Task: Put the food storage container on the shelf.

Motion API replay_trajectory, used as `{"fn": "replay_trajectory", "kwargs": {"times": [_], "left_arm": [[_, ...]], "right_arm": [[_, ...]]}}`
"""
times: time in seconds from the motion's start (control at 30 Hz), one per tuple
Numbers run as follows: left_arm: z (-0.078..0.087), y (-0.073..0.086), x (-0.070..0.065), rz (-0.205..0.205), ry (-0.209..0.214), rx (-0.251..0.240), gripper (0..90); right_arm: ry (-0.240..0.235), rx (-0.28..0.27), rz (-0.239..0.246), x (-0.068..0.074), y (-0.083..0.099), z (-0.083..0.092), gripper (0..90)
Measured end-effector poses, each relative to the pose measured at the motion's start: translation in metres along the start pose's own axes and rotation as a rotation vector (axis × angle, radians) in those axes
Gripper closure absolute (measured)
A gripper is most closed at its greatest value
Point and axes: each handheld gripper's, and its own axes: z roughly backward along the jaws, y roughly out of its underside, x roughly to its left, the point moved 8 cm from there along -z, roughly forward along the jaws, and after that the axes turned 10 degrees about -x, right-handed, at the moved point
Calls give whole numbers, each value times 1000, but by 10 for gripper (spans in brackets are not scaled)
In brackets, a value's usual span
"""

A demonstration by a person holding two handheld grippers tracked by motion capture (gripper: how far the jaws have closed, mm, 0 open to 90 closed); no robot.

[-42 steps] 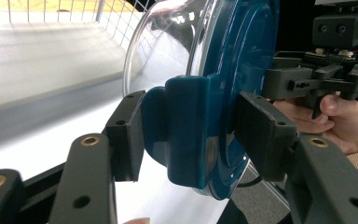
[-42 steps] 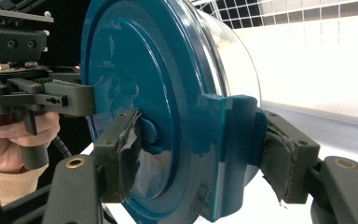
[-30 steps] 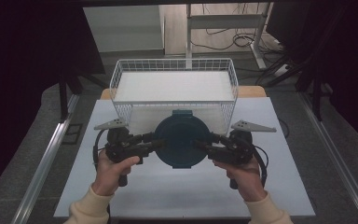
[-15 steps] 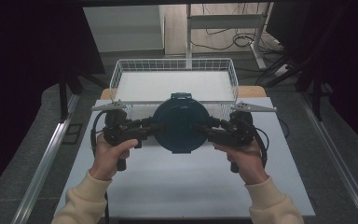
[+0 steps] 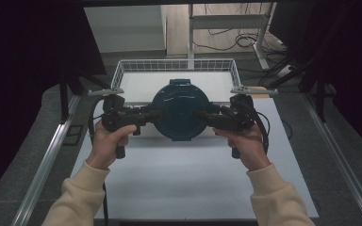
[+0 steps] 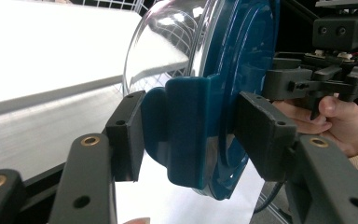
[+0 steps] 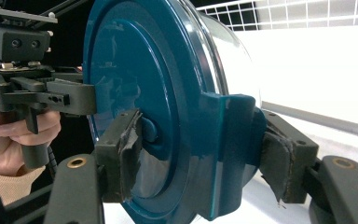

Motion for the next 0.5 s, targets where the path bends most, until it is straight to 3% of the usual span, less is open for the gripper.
{"fn": "replay_trajectory", "kwargs": {"times": [0.5], "left_arm": [[-3,-28,11,-4,-2,-3,450]], "right_arm": [[-7,8,11,-4,-28,-16,358]]}}
